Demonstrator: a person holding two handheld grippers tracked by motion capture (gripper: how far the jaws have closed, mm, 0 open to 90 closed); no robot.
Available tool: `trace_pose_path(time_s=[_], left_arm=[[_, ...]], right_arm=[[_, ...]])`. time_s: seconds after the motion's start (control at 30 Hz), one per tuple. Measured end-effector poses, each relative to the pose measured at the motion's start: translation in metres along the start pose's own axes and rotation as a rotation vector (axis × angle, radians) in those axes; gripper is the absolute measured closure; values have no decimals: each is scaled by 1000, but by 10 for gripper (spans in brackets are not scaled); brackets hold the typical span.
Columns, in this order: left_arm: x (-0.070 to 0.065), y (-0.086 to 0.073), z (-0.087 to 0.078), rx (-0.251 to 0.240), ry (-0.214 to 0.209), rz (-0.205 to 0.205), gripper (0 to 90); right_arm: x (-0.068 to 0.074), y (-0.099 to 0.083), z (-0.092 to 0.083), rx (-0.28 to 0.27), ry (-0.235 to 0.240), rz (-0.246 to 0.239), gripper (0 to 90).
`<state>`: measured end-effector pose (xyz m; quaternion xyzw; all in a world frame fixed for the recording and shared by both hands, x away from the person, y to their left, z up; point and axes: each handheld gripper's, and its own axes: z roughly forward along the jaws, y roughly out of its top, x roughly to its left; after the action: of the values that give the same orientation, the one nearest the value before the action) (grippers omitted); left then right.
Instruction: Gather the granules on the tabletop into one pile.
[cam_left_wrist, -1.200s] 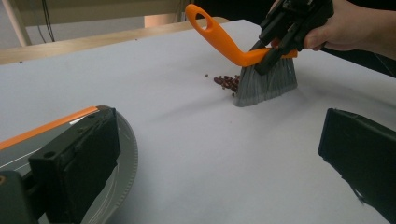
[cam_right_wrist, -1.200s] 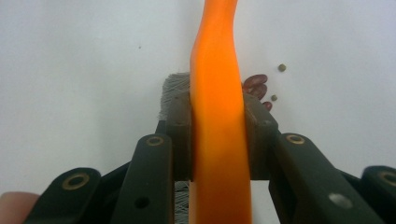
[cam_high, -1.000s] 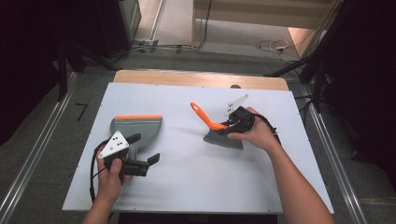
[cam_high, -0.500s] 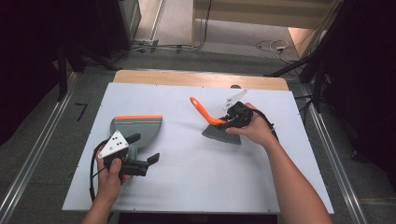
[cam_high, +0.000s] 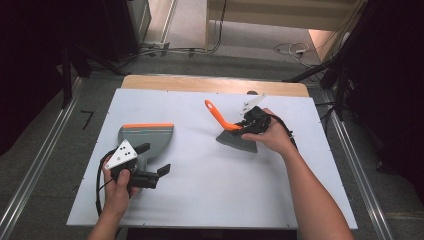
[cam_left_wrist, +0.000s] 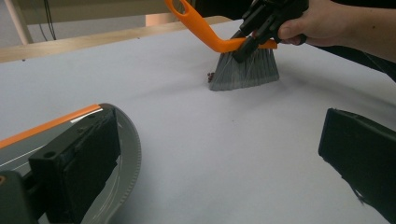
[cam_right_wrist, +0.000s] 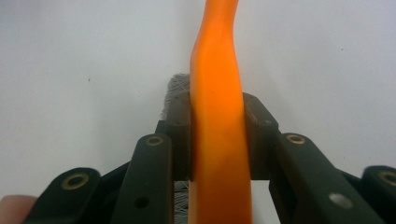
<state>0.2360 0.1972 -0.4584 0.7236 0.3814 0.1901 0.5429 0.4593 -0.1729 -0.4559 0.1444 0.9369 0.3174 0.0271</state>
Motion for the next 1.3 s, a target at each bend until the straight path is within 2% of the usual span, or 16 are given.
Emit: trace_pose_path(time_s=[0.4,0.73,0.8,0.93,1.07,1.3], left_arm=[[0,0,0,1,0,0,0],[1,0,-1,3,3,1,0],[1,0,-1,1,0,-1,0],[2,-1,-1,-1,3,-3,0],[2,-1,-1,1,2,-2,0],[1,0,-1,1,1,-1,0]], right_arm=[[-6,0,1,-14,-10,20,673],[-5,0,-3,-17,23,39,676],[-4,0,-5,-17,14,50,677],[-2,0,-11,-34,27,43,680],[3,3,-19,-53,15,47,680],[6,5,-38,-101,-49,119,680]])
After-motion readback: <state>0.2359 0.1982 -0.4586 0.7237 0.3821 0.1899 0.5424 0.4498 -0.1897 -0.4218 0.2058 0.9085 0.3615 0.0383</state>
